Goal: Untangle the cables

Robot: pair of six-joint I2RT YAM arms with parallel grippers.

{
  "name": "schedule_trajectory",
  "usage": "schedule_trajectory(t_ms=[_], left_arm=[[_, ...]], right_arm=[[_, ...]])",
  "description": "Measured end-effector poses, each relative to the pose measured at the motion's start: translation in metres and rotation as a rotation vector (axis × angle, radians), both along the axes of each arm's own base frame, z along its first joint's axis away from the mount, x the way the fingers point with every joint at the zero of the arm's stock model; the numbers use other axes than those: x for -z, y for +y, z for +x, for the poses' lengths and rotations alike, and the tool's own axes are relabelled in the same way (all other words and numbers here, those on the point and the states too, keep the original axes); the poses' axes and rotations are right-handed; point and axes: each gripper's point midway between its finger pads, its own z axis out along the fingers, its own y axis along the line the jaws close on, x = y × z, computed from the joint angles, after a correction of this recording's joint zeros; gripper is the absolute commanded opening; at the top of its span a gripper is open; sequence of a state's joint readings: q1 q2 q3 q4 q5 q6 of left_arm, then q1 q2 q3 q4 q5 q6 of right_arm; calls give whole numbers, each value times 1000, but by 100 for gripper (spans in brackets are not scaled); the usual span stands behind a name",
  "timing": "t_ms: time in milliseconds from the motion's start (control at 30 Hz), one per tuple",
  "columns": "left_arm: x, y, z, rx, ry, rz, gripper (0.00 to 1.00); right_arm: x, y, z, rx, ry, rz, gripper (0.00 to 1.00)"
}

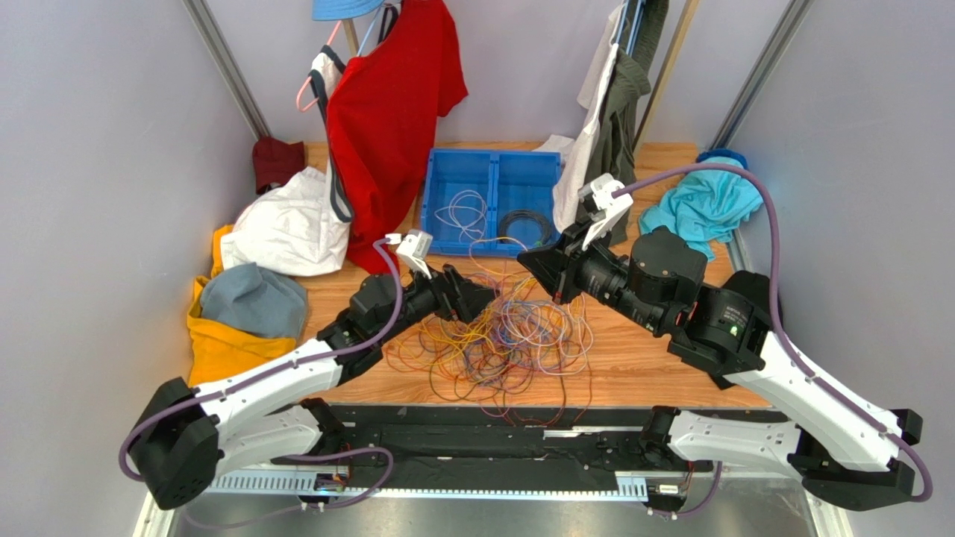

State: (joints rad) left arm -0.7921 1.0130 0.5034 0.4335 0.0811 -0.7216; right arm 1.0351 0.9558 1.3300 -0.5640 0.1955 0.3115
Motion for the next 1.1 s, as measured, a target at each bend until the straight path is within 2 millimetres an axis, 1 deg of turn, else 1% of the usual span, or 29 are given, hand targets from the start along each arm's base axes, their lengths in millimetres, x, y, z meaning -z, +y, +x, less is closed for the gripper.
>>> schedule_trajectory(t_ms=[100,167,300,467,633,733,767,867,967,1100], left_arm=[[1,-9,-2,43,3,-16,97],[-4,-14,-4,73,-8,-35,97],[-14,-16,-8,97,-32,-57,99],[-30,-5,-16,91,-65,-62,99],[-35,16,-20,25,-68,-34,99],[-27,30,-23,-20,-58,-19,99],[-18,36,-25,-35,-49,-9,99],[1,45,-30,-54,-25,19,99],[11,47,-31,-54,-8,37,99],[9,40,-33,-18,-15,25,99]], right_arm=[[3,1,-1,-5,6,-4,0],[7,2,-1,-6,10,-11,0],[12,2,0,-6,17,-21,0],[14,2,0,-6,19,-24,0],[14,2,0,-5,18,-24,0],[14,2,0,-6,18,-24,0],[14,2,0,-6,18,-23,0],[14,2,0,-7,18,-23,0],[14,2,-1,-8,19,-22,0],[14,3,-1,-13,23,-21,0]])
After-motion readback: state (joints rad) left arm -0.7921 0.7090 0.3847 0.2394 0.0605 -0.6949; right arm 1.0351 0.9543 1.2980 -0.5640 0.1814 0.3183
